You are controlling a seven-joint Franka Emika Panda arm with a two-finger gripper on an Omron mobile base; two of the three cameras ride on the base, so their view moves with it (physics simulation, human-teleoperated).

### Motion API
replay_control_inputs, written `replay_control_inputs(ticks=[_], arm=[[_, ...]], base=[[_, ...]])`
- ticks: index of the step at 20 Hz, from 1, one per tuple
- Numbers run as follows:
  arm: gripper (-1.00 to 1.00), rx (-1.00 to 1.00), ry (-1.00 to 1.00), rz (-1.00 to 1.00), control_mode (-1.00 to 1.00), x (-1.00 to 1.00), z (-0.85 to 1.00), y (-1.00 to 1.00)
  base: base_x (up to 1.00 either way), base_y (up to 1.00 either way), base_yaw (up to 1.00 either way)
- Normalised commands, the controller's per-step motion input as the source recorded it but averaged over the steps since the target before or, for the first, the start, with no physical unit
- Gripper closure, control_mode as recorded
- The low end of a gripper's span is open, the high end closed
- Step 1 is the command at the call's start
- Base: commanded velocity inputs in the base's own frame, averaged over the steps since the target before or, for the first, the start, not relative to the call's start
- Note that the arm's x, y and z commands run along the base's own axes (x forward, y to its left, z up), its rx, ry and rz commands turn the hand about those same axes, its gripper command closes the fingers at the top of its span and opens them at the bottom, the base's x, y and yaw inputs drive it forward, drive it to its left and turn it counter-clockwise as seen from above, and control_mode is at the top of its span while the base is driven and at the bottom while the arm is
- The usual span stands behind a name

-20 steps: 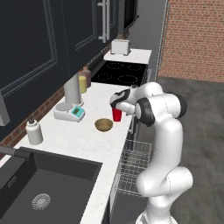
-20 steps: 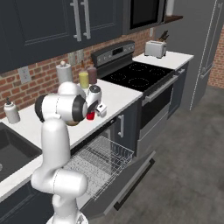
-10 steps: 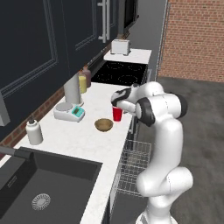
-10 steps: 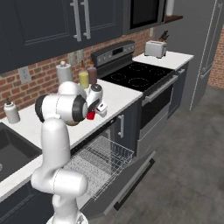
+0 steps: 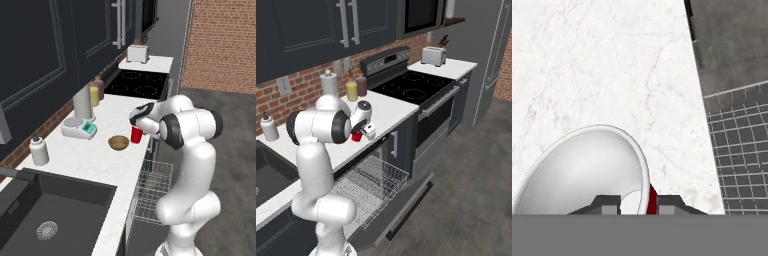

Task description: Pick up the cup and bowl from the counter, place them in the dishwasher, and close the dishwasher door.

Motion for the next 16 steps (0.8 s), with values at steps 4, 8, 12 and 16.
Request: replay_control_inputs(ticks=[4,8,12,16], arm=[[1.00,0.11,0.00,-0.10,-1.00,-0.94,0.00,-0.43],[1.00,0.15,0.00,-0.12,-1.00,-1.00,0.06,-0.87],[1.00,0.14,0.00,-0.13,-1.00,-0.91,0.03,-1.00],[1.00,0.09,0.09,-0.10,-1.00,-0.41,-0.08,-0.99]], base=[[0.00,0.00,0.00],[0.00,0.00,0.00],[0.00,0.00,0.00],[0.00,0.00,0.00]])
